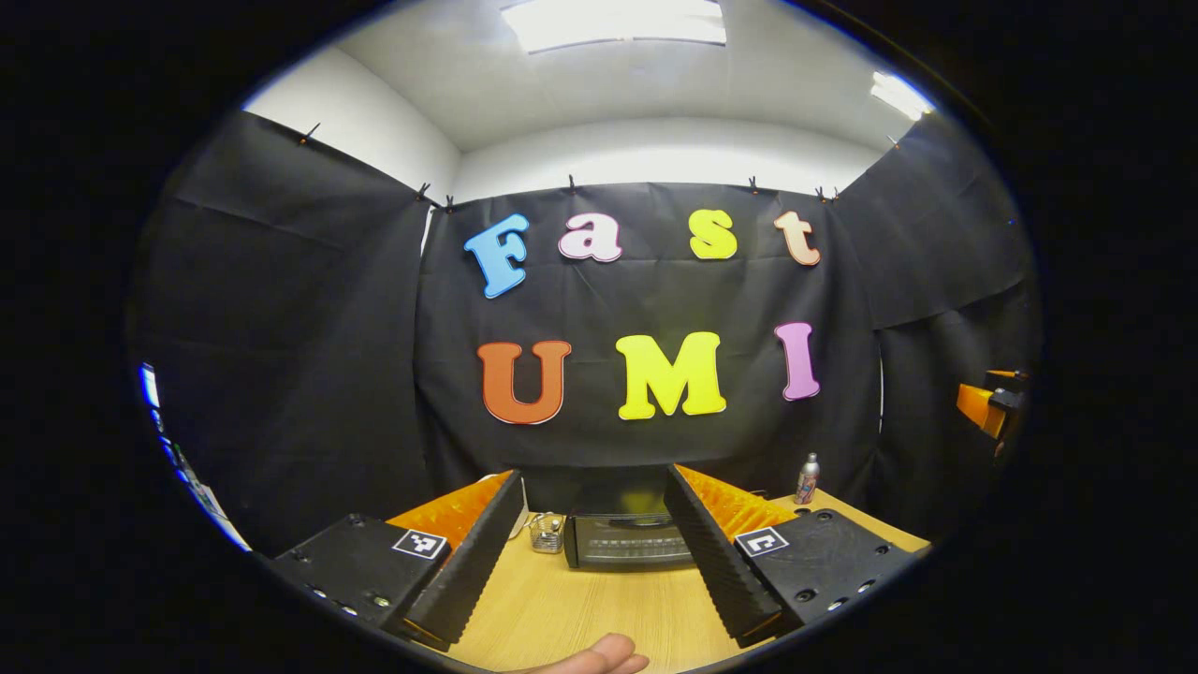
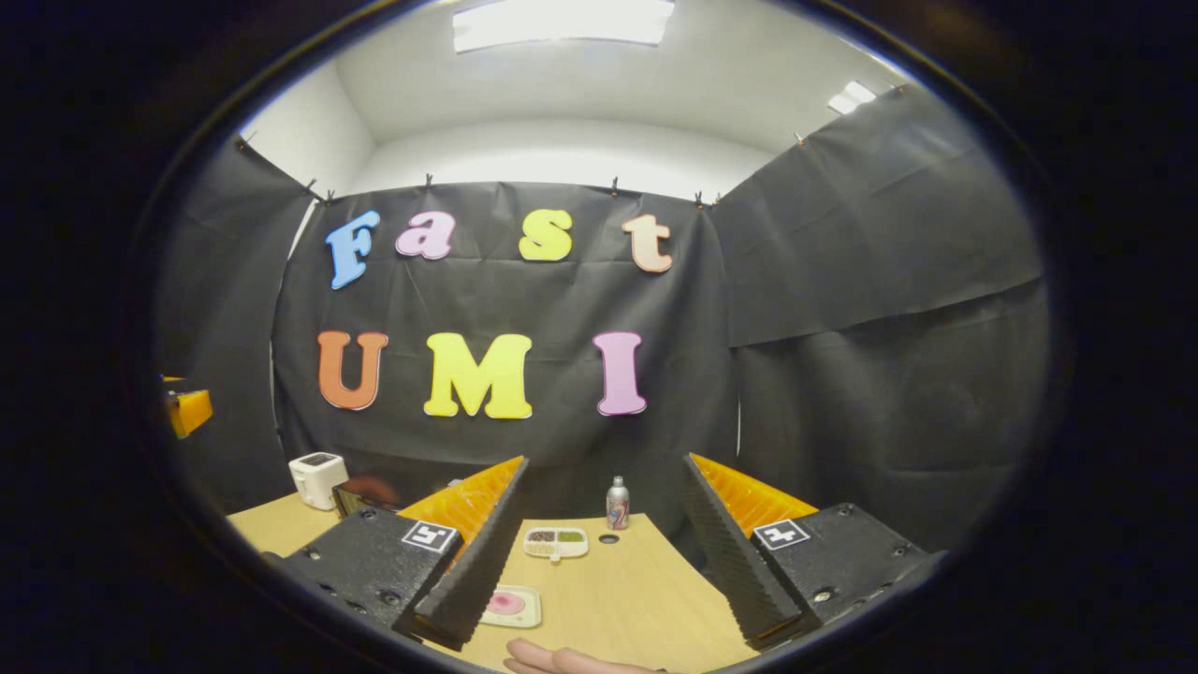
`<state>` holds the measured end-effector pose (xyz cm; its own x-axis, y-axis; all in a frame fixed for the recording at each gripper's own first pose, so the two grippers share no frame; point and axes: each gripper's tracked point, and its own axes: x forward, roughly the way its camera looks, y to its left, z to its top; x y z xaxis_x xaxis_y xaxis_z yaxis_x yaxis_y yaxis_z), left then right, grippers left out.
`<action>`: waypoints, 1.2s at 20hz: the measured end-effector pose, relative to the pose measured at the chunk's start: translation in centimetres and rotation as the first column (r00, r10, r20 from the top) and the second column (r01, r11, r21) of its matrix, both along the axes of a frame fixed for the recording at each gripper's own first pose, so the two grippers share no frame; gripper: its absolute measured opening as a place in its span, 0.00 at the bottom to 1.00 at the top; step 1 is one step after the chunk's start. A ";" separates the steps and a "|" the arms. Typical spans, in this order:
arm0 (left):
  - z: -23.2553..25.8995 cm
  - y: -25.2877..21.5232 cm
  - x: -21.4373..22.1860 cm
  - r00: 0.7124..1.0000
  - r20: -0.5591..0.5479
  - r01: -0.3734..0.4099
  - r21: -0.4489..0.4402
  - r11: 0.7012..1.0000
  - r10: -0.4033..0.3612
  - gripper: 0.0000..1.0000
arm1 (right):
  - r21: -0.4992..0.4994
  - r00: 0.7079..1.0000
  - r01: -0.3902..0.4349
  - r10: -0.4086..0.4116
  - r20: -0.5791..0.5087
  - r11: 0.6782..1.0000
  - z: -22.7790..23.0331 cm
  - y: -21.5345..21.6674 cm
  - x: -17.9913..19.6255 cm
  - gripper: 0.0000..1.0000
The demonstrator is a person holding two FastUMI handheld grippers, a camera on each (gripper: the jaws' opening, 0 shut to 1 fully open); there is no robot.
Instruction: Open the electric oven with the left hand, put the food in, and close the electric oven.
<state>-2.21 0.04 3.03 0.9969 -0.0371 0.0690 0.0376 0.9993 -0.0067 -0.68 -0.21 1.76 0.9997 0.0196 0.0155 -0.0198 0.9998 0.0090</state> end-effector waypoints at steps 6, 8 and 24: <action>-0.7 -0.9 2.4 1.000 -0.010 0.016 -0.011 1.000 -0.016 0.95 | -0.022 1.000 0.003 -0.003 0.030 1.000 0.2 -0.4 0.4 0.96; -1.7 -1.3 3.9 0.999 -0.024 0.022 -0.006 1.000 -0.022 0.96 | -0.033 0.997 0.020 -0.018 0.077 0.999 1.0 -1.0 1.0 0.96; -15.2 -8.1 22.4 0.931 -0.340 0.133 -0.016 0.991 -0.130 0.96 | -0.027 0.996 0.007 -0.004 0.093 1.000 -1.7 -2.2 6.0 0.96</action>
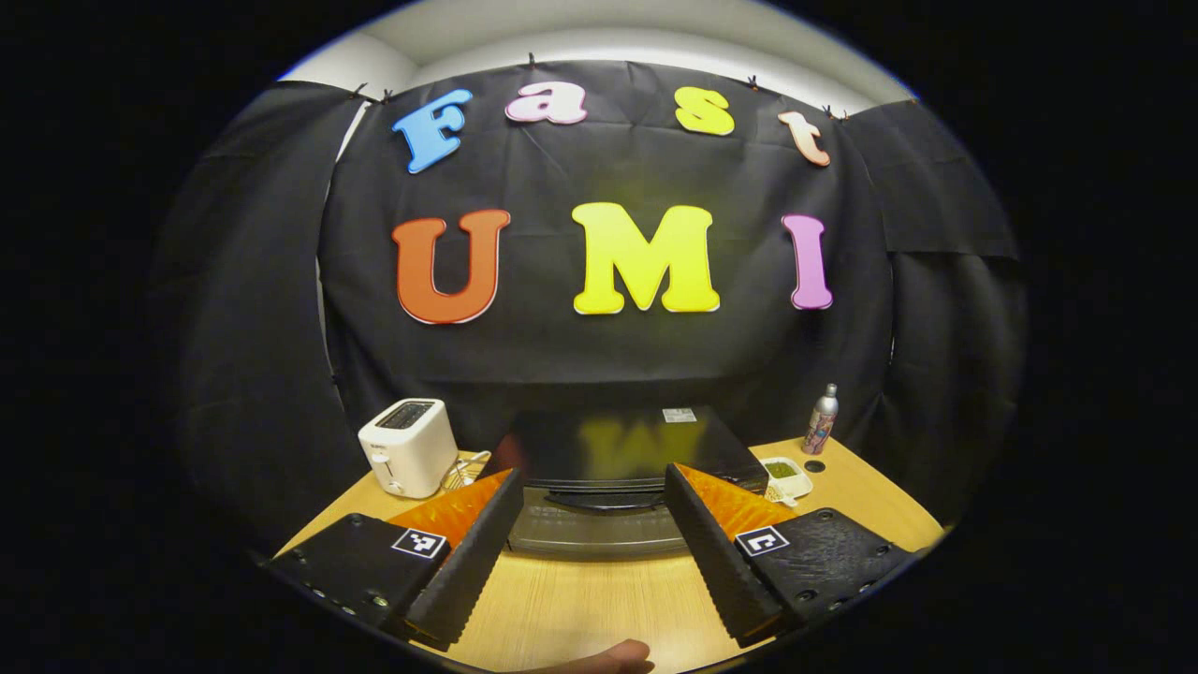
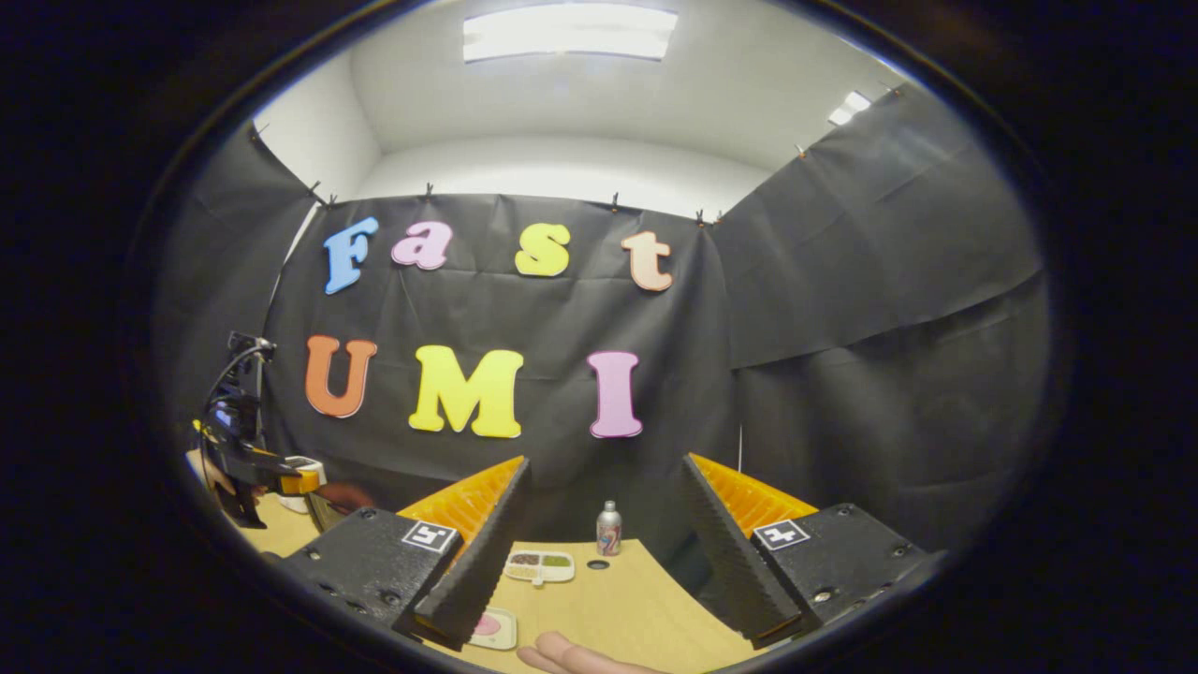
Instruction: Open the electric oven with the left hand, put the food in, and close the electric oven.
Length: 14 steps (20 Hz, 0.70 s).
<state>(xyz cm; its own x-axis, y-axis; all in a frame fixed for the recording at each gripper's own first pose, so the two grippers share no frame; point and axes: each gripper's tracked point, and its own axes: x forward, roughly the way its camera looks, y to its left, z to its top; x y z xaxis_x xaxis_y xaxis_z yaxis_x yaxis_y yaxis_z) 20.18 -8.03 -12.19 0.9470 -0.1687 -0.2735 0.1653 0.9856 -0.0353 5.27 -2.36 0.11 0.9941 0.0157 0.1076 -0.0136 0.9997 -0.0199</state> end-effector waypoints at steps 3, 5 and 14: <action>-2.3 -1.6 3.0 0.997 -0.069 0.019 0.009 1.000 -0.019 0.96 | -0.021 1.000 0.011 -0.011 0.015 1.000 0.0 -0.2 0.7 0.96; -4.3 -2.7 4.4 0.991 -0.129 0.038 0.014 0.999 -0.036 0.96 | -0.029 1.000 0.010 -0.009 0.020 1.000 -0.1 -0.2 0.9 0.96; -9.1 -2.9 8.0 0.964 -0.265 0.009 0.072 0.997 0.011 0.96 | 0.005 0.996 -0.059 0.059 -0.065 0.998 -2.8 -0.1 2.7 0.96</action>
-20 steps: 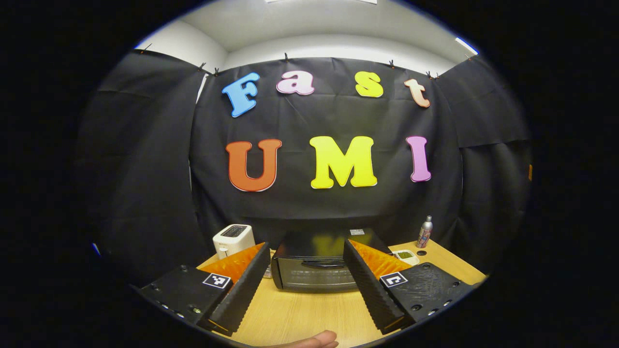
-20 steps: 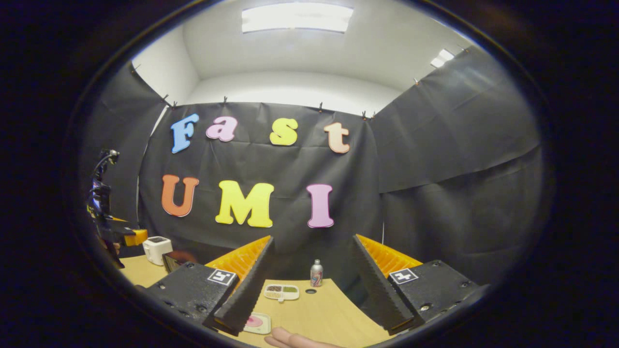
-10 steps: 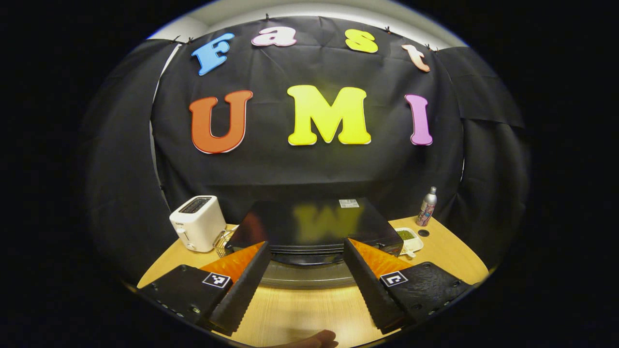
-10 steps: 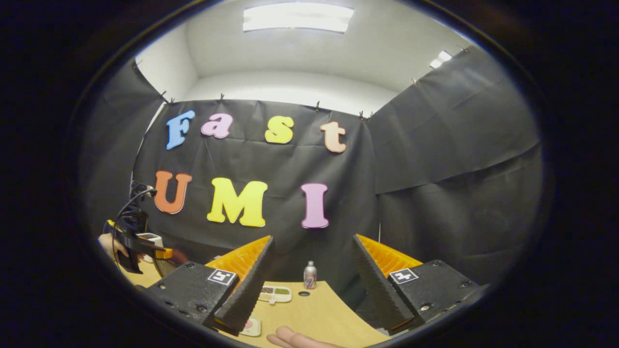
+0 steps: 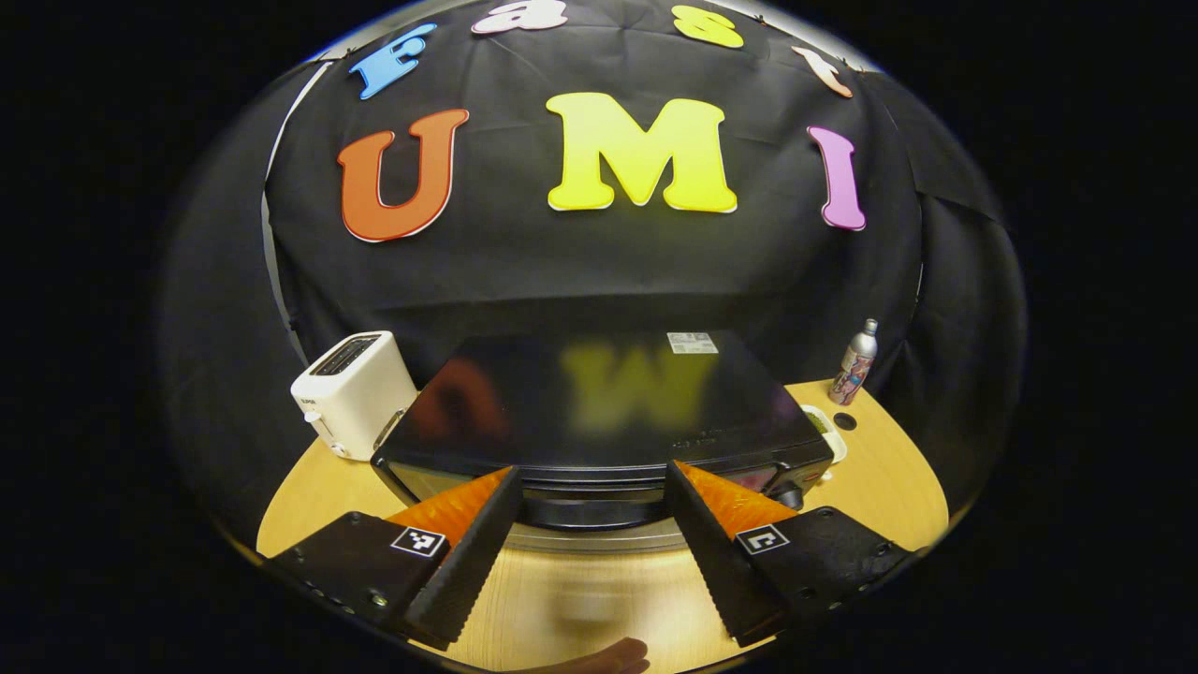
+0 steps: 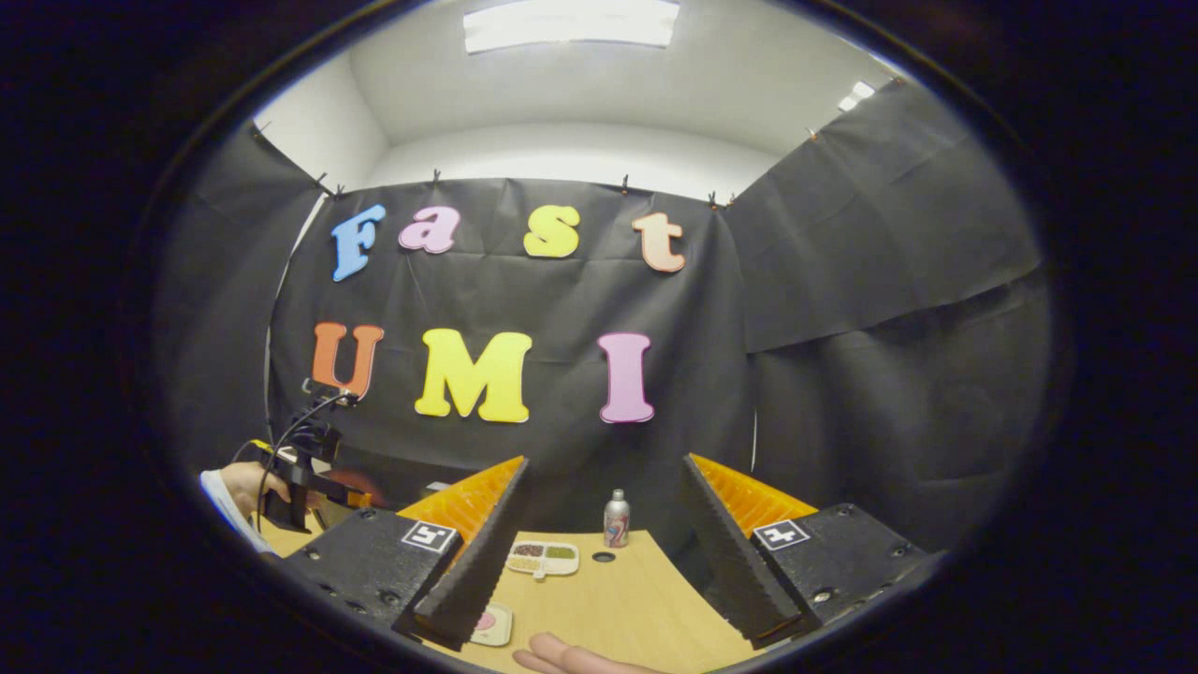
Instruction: Open the electric oven with the left hand, put the food in, and close the electric oven.
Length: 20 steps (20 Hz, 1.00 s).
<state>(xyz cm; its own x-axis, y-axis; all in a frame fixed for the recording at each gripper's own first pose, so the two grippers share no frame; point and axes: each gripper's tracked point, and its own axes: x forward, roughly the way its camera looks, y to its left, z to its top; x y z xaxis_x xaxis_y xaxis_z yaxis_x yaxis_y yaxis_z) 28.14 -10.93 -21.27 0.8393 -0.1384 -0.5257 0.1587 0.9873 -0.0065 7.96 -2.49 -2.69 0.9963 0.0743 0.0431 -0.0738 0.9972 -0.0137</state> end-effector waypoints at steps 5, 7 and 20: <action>-0.1 -0.2 0.4 1.000 -0.002 0.008 -0.008 1.000 -0.008 0.95 | 0.012 1.000 -0.018 0.019 -0.024 1.000 -0.6 -0.1 0.2 1.00; -0.3 -0.4 0.3 1.000 -0.013 0.023 -0.028 0.999 -0.024 0.95 | 0.012 1.000 -0.017 0.017 -0.023 1.000 -0.5 -0.1 0.0 1.00; -0.7 0.3 -4.0 0.999 0.028 0.038 -0.040 0.998 -0.037 0.95 | 0.007 0.999 -0.008 0.009 -0.046 1.000 -0.1 -0.3 -3.5 0.96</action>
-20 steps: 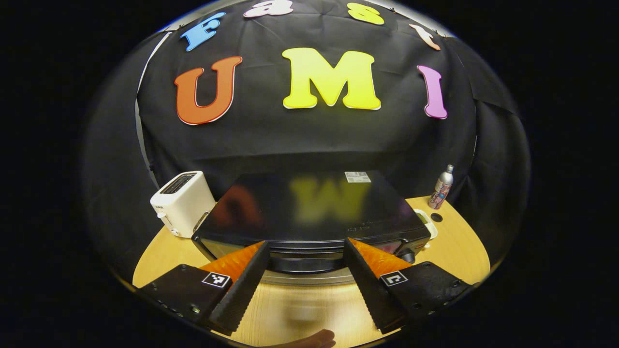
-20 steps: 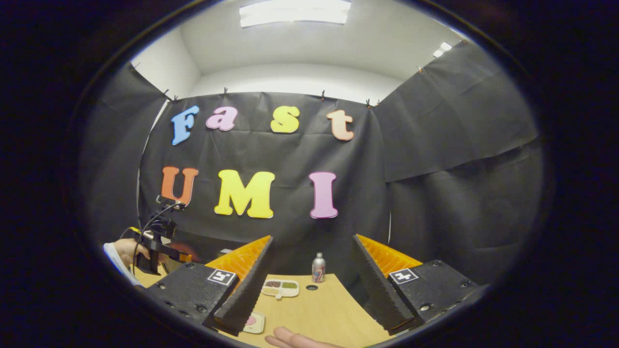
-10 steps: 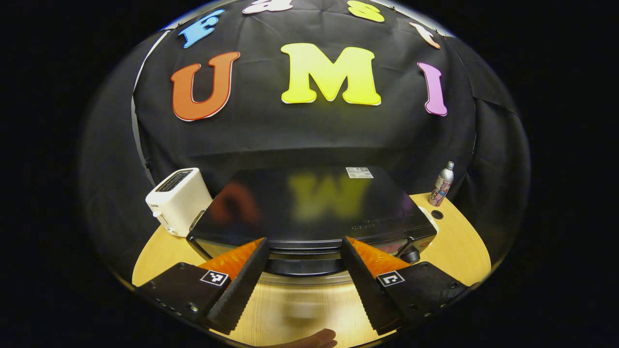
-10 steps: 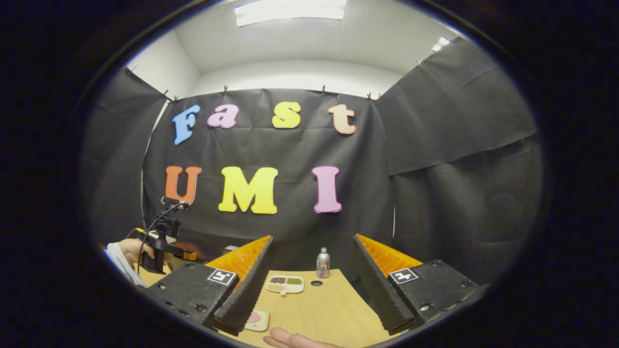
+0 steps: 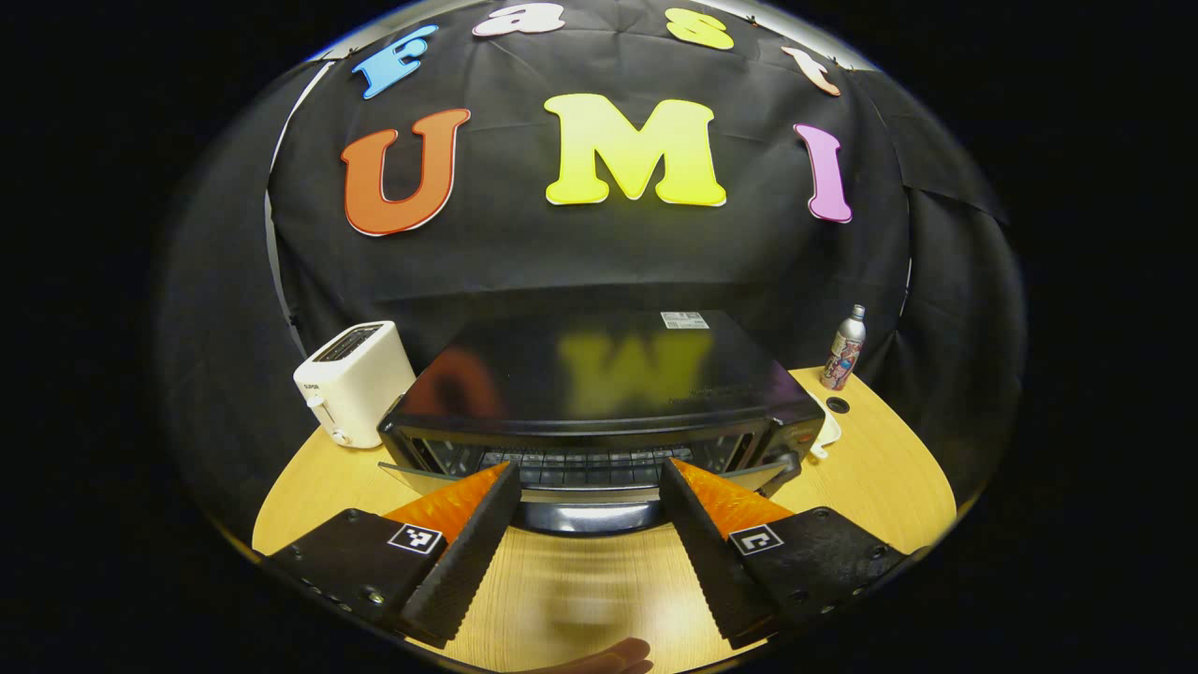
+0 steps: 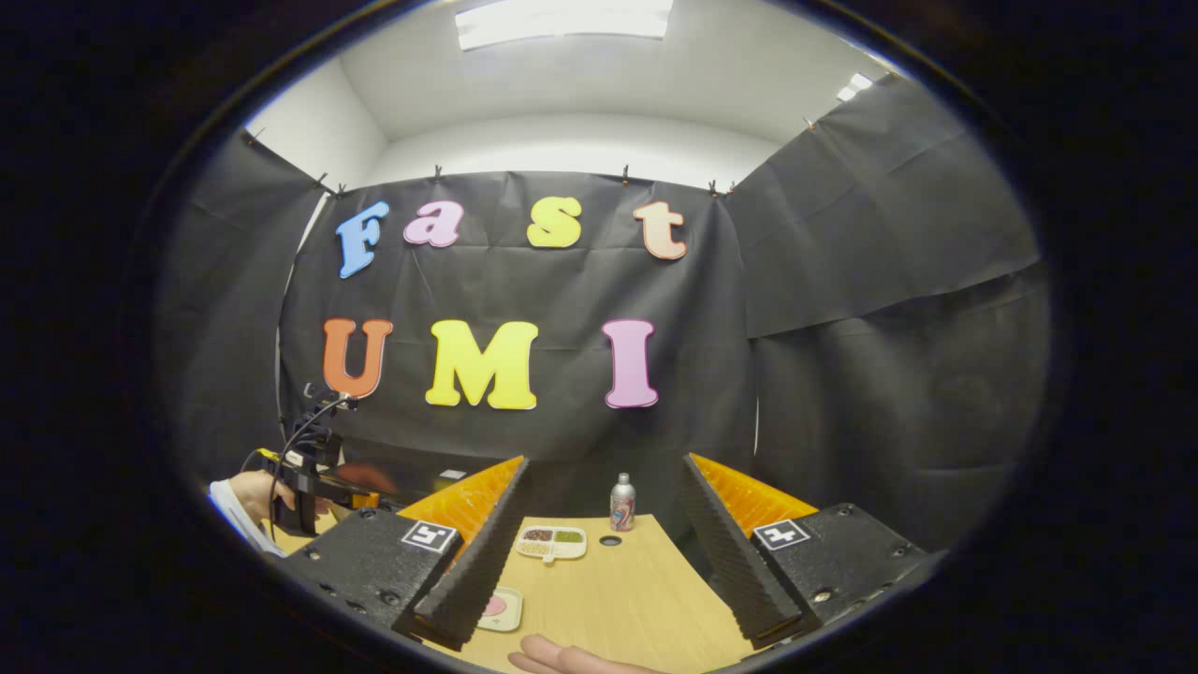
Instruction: Open the electric oven with the left hand, put the food in, and close the electric oven.
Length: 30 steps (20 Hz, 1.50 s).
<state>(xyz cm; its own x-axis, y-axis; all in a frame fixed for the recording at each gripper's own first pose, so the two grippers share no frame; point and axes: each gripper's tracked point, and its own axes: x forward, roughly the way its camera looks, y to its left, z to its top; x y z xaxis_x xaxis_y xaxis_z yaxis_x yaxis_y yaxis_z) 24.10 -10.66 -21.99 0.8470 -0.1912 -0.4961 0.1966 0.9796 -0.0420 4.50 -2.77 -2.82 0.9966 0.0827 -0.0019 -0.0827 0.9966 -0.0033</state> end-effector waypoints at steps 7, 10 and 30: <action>-2.7 0.7 -5.5 1.000 0.001 0.016 -0.014 1.000 -0.016 0.95 | 0.013 1.000 -0.005 0.006 -0.025 1.000 0.0 0.4 -1.6 0.96; -4.4 1.0 -7.5 1.000 -0.011 0.021 -0.007 1.000 -0.021 0.95 | 0.014 1.000 -0.010 0.010 -0.027 1.000 -0.1 0.6 -2.4 0.96; -14.0 1.5 -12.5 0.998 -0.064 0.015 -0.015 1.000 -0.016 0.95 | -0.030 0.969 -0.001 -0.006 -0.247 1.000 -6.1 3.0 0.4 0.96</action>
<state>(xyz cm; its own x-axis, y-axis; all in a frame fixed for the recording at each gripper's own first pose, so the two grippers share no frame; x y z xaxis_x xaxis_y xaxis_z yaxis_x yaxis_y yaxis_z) 11.64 -9.19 -35.95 0.8104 -0.2118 -0.5462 0.2085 0.9756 -0.0690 4.87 0.21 -8.97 0.9651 0.0767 -0.2502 -0.0824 0.9965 -0.0124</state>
